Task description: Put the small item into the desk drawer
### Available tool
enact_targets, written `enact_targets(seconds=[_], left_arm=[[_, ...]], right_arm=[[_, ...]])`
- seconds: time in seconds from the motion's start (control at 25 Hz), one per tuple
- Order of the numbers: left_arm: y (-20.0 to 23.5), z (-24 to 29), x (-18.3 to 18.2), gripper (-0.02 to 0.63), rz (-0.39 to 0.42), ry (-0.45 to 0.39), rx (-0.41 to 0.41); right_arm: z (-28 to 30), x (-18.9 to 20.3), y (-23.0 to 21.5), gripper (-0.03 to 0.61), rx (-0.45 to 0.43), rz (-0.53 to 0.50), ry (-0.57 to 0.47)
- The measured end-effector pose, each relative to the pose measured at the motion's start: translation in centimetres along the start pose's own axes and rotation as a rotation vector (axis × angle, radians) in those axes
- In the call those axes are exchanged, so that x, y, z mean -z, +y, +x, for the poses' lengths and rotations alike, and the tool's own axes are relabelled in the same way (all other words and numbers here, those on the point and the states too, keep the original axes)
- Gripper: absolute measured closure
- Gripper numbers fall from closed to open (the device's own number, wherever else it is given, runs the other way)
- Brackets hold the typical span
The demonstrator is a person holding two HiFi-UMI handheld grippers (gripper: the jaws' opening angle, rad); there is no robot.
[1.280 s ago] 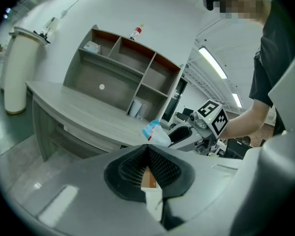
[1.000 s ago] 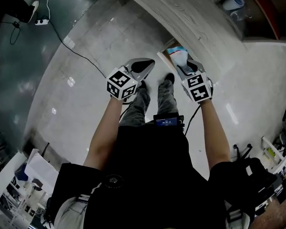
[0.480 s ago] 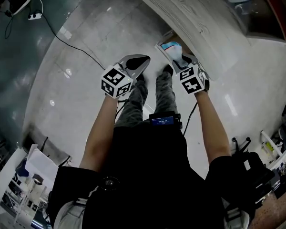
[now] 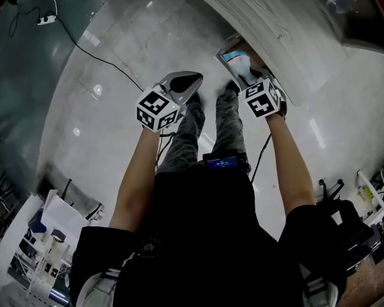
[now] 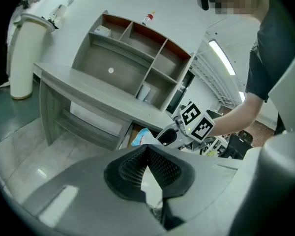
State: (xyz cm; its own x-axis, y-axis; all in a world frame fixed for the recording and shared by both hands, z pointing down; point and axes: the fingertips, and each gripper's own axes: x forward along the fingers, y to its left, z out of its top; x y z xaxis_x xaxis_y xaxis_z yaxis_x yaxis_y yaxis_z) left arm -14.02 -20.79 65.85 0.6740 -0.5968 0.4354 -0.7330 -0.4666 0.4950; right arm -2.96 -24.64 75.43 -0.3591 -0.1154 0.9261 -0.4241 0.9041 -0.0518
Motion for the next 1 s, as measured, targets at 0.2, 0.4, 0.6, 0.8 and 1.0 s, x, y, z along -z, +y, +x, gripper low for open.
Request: enact_targets(seconds=[0.2,0.4,0.6,0.8,1.0], left_arm=[[0.6,0.0,0.9,0.611,-0.010,0.009,-0.003],[0.7,0.0,1.8,0.612,-0.019,0.020,-0.006],[0.8,-0.1,2.5,0.611,-0.024,0.030,-0.010],[0.9,-0.2,3.0,0.611,-0.028,0.037,-0.014],[1.2,-0.2,3.8,0.612,-0.029,0.052,-0.020]], right_arm=[[1.6,0.9,-0.3,0.426,0.006,-0.047,0.047],[2.9,1.9,-0.5,0.426,0.014,-0.065,0.086],[4.0,2.6,-0.7,0.426,0.020,-0.075,0.117],[5.0,3.2,-0.9,0.426,0.021,-0.085,0.147],[6.1,3.6,-1.5,0.425,0.028,-0.093,0.170]])
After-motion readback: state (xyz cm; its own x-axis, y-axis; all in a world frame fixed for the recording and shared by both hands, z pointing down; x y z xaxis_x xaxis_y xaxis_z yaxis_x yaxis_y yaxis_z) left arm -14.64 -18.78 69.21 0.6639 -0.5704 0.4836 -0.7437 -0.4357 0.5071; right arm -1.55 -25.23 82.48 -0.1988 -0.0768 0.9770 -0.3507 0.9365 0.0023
